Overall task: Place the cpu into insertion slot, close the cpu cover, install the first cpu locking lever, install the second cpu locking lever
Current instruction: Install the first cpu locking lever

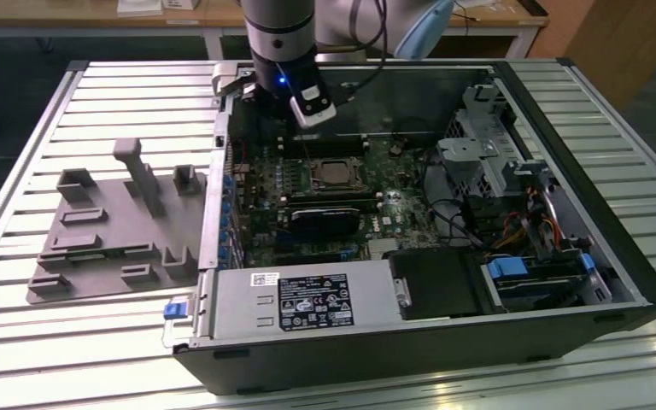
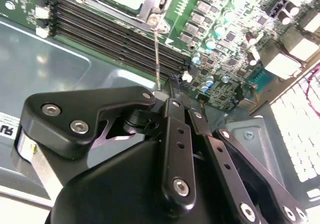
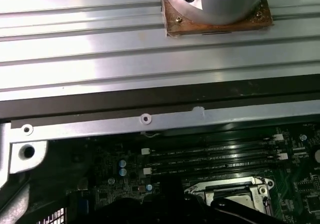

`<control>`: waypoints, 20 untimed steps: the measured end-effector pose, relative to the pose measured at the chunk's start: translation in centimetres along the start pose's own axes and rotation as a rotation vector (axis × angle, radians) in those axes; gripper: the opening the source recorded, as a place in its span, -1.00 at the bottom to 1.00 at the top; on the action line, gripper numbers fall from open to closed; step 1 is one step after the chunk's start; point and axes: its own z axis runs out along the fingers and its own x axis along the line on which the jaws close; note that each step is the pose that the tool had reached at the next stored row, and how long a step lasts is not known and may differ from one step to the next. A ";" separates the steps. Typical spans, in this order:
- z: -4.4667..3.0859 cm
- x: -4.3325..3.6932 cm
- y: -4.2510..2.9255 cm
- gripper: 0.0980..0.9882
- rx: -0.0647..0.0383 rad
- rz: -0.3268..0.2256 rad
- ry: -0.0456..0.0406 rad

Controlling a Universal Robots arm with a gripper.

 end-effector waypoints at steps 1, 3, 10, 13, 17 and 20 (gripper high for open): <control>0.01 -0.16 0.02 -0.98 0.000 0.000 -0.0001; 0.02 -0.47 0.06 -0.98 0.000 0.000 0.0000; 0.09 -1.64 0.19 -0.98 0.000 0.000 0.0000; 0.12 -2.13 0.25 -0.98 0.000 0.000 0.0000; 0.15 -2.81 0.33 -0.98 0.001 0.000 0.0000; 0.19 -3.38 0.40 -0.98 0.001 0.000 -0.0001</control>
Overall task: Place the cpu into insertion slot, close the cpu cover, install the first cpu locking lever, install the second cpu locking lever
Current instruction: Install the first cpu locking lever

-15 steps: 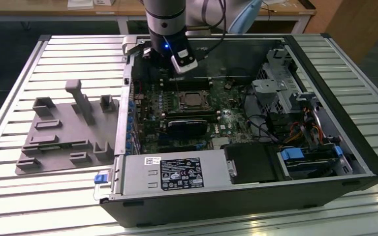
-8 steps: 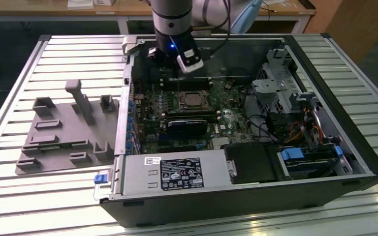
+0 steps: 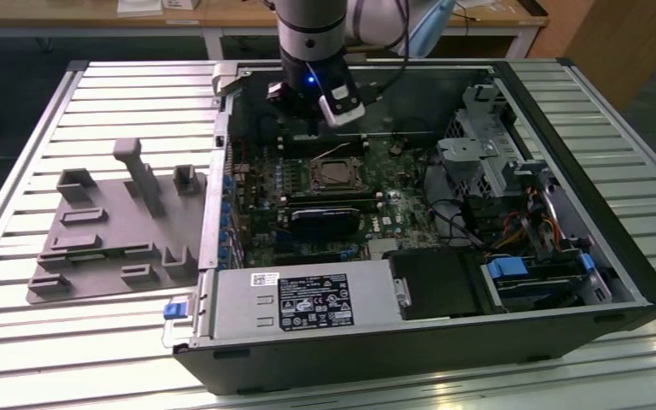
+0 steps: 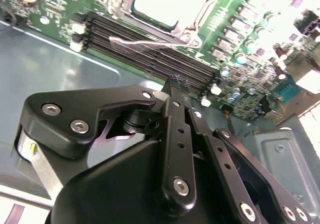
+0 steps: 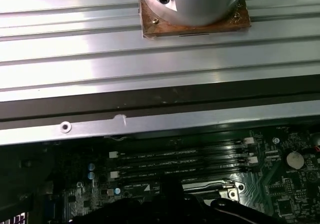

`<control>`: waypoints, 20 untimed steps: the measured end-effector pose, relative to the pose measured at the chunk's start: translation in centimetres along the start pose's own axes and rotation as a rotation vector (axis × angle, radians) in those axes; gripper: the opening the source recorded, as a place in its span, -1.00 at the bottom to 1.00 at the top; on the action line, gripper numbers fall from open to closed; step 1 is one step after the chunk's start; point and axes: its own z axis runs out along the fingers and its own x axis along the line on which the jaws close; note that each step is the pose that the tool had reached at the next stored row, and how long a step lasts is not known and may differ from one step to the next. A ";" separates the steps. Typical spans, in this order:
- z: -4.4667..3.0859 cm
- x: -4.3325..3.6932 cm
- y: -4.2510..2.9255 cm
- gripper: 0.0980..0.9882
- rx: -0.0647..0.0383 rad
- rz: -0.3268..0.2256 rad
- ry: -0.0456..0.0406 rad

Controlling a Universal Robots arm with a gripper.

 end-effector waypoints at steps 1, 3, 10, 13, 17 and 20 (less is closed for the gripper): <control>0.01 -0.15 0.02 -0.98 0.000 0.000 0.0000; 0.01 -0.32 0.03 -0.98 0.001 0.000 0.0000; 0.02 -0.37 0.04 -0.98 0.001 0.000 -0.0002; 0.07 -0.37 0.03 -0.98 0.004 0.000 -0.0083; 0.17 -0.36 0.00 -0.98 0.006 0.001 -0.0276; 0.25 -0.37 -0.02 -0.98 0.016 0.001 -0.0531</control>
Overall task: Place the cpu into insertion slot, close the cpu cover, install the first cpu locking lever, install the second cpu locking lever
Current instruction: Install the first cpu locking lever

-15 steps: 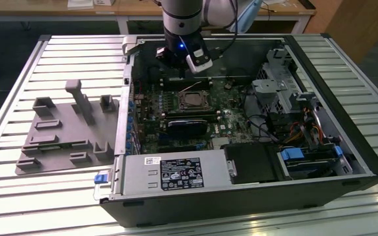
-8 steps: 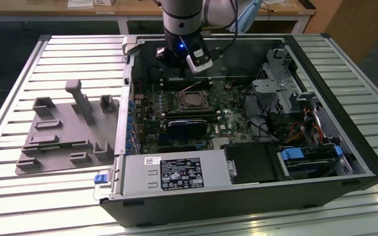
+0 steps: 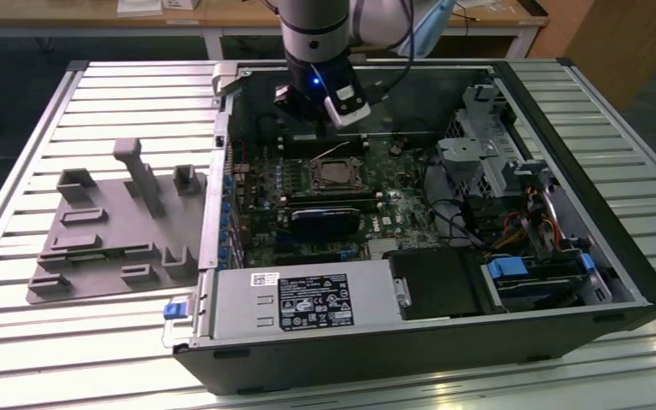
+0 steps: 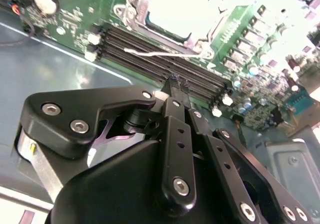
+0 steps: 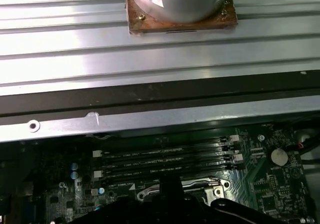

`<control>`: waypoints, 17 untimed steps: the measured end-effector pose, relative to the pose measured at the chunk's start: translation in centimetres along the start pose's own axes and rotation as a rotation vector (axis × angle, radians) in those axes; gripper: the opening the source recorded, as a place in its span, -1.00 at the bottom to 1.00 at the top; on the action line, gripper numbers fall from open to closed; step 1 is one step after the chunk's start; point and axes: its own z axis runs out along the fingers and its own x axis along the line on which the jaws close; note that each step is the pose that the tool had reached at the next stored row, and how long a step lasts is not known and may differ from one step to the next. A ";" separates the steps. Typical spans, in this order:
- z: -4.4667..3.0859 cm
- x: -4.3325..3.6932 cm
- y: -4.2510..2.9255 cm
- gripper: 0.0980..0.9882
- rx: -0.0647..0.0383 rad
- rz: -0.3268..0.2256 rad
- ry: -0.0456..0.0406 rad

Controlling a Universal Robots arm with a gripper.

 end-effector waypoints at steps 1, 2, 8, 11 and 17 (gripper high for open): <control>0.01 0.00 -0.01 -0.98 0.007 0.000 -0.0107; 0.02 0.00 -0.01 -0.98 0.014 0.000 -0.0200; 0.16 0.02 -0.05 -0.98 0.039 0.001 -0.0540; 0.24 0.00 -0.06 -0.98 0.039 0.002 -0.0555; 0.38 -0.16 0.01 -0.98 0.039 0.003 -0.0559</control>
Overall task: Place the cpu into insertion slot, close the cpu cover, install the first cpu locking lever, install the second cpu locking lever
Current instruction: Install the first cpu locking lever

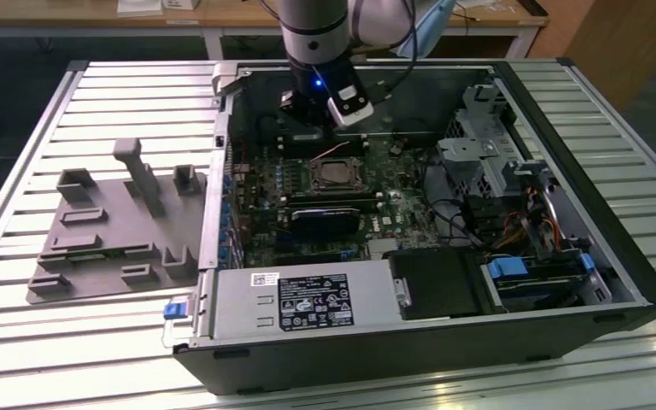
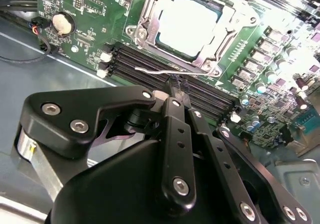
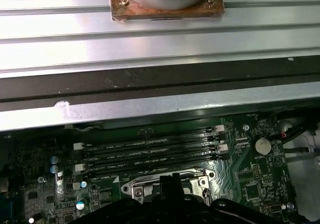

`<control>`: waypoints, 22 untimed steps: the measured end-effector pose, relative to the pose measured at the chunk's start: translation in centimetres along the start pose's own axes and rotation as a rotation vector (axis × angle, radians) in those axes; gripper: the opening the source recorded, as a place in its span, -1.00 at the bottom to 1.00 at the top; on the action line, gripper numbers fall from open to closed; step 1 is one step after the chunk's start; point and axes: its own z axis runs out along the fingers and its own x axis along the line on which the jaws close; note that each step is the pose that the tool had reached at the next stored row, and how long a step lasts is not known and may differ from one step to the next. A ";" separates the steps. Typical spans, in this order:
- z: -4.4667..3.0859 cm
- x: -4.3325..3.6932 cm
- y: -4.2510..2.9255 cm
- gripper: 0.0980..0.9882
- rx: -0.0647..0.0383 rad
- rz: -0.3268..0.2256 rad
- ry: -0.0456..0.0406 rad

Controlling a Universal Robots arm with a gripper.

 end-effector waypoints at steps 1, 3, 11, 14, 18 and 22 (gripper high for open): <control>0.02 -0.02 0.02 -0.98 0.000 0.000 0.0000; 0.07 -0.08 0.07 -0.98 0.000 0.000 0.0000; 0.35 -0.16 0.19 -0.98 0.010 0.011 -0.0037; 0.52 -0.29 0.25 -0.98 0.011 0.018 -0.0052; 0.73 -0.36 0.30 -0.98 0.014 0.026 -0.0071; 0.96 -0.39 0.32 -0.98 0.014 0.033 -0.0085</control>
